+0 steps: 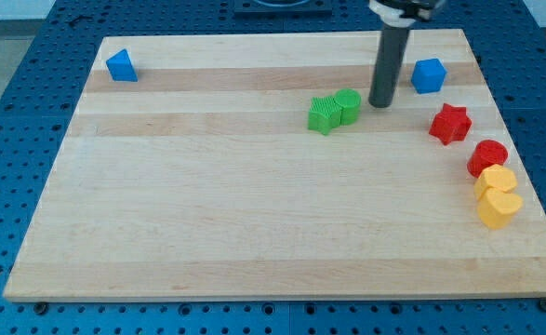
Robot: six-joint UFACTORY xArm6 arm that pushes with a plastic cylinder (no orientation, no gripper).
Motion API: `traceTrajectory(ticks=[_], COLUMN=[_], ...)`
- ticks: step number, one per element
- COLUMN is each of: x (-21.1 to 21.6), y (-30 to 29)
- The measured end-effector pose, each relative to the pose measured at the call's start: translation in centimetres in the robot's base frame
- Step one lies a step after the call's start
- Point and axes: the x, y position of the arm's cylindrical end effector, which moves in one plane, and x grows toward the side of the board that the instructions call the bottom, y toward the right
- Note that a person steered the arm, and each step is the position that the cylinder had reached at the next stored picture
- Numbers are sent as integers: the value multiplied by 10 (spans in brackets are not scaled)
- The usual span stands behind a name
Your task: Move the green star and green circle a bit up
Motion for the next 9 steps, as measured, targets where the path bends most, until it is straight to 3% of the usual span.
traceTrajectory(ticks=[2,6,9], x=[35,-40,38], y=[10,-23,-23])
